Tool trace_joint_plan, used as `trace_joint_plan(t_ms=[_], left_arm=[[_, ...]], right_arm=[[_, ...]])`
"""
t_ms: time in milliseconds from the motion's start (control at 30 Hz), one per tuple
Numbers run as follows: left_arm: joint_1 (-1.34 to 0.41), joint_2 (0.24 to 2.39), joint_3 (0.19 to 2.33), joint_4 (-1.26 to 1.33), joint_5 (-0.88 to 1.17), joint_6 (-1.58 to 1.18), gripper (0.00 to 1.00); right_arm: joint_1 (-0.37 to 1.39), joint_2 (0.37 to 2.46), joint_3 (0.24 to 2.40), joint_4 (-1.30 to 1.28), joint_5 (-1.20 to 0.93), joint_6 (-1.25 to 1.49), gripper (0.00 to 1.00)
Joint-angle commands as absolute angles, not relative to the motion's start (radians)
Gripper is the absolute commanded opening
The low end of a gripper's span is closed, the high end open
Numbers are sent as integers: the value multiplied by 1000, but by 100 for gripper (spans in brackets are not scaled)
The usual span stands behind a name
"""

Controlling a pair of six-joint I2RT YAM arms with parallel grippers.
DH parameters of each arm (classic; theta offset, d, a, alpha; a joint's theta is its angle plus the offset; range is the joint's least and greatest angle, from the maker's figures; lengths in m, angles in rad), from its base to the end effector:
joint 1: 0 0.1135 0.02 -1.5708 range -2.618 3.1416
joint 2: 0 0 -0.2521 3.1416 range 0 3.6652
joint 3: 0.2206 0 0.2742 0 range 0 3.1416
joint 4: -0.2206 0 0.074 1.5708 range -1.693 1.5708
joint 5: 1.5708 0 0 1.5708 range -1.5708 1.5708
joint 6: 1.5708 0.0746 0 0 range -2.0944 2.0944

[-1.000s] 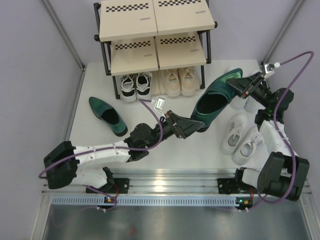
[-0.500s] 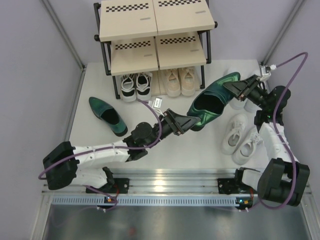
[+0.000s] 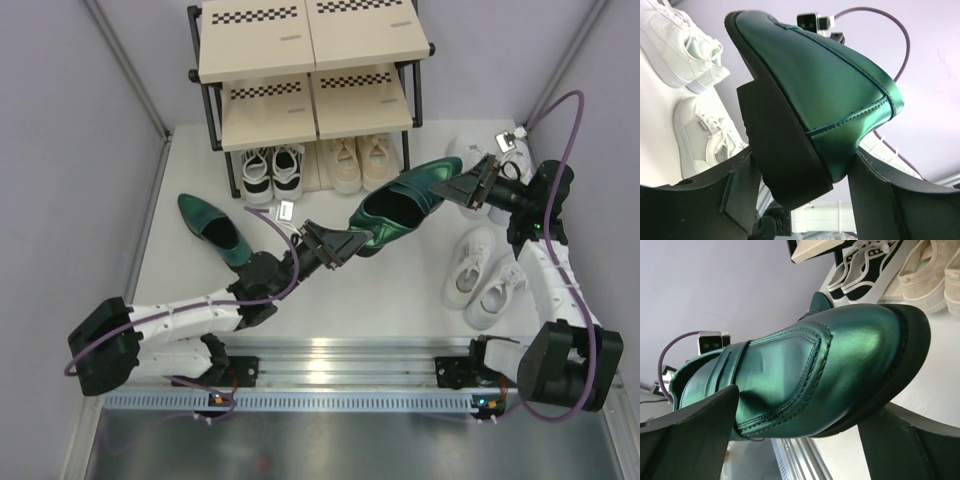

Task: Place and organize the shoes onto the shoe shelf
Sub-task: Pick up the shoe at the center of the board.

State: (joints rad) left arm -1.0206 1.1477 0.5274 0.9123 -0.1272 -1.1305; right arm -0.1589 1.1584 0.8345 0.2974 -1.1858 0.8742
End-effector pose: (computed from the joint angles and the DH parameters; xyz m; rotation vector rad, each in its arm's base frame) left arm 0.1706 -0.2600 0.2793 -0.2102 1.4875 -1.7257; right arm 0.3009 0.0218 0.3135 -0.1151 1.7924 1.4598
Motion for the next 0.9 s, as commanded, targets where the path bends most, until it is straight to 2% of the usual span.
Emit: trace_joint_plan(t_ms=[0, 67, 867], left_arm=[[-991, 1091, 525, 1057, -193, -1117, 0], [-986, 1075, 520, 1060, -186, -1118, 0], [-962, 930, 445, 1089, -179, -1181, 0]], right_arm=[[-150, 1124, 888, 278, -1227, 788, 96], [-150, 1126, 896, 252, -1217, 772, 100], [-150, 1224, 960, 201, -1174, 746, 99]])
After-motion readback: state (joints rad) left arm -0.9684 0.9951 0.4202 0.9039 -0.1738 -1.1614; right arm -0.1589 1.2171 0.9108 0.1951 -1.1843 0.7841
